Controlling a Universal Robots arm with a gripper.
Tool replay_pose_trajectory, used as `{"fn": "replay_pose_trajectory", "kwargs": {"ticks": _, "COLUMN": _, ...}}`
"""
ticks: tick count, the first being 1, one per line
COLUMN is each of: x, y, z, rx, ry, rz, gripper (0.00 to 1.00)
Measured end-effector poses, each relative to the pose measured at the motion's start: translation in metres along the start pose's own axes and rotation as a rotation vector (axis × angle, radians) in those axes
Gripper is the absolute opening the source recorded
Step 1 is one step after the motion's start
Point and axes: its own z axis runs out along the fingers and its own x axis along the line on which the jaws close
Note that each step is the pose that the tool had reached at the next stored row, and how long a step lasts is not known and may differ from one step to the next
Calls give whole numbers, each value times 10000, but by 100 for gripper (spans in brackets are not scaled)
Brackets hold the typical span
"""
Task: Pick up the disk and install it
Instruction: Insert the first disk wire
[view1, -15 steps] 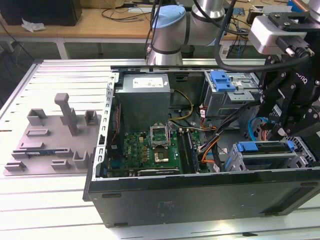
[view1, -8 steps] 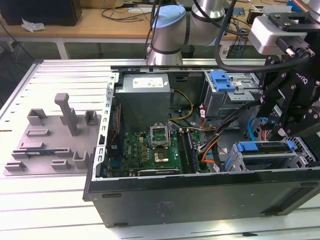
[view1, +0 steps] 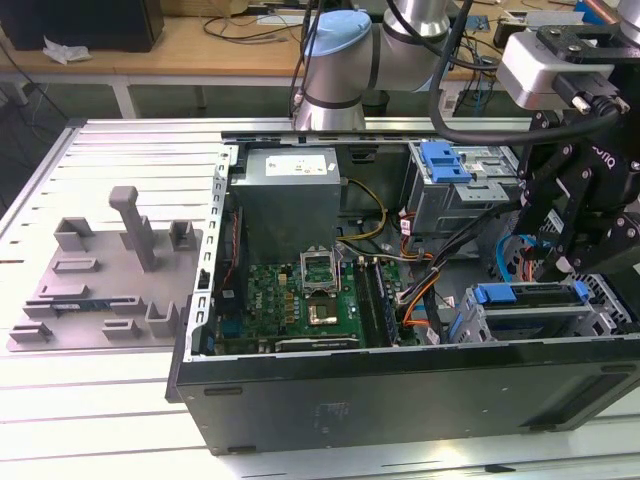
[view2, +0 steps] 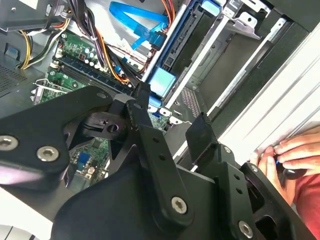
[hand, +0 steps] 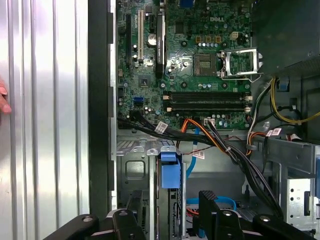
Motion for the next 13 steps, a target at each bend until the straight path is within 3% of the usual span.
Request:
{"fn": "replay_pose_trajectory", "kwargs": {"ticks": 4, "x": -21, "y": -1, "z": 0, "rx": 0, "ry": 1, "rz": 0, "gripper": 56}}
{"fn": "replay_pose_trajectory", "kwargs": {"ticks": 9, "x": -159, "y": -1, "z": 6, "rx": 2, "ry": 25, "rz": 28, "gripper": 56}}
{"fn": "replay_pose_trajectory", "kwargs": {"ticks": 12, "x": -271, "y": -25, "z": 10, "rx": 2, "ry": 196, "rz": 30, "gripper": 56}}
{"fn": "replay_pose_trajectory", "kwargs": {"ticks": 13, "x": -322, "y": -38, "z": 11, "rx": 3, "ry": 341, "rz": 30, "gripper": 56}}
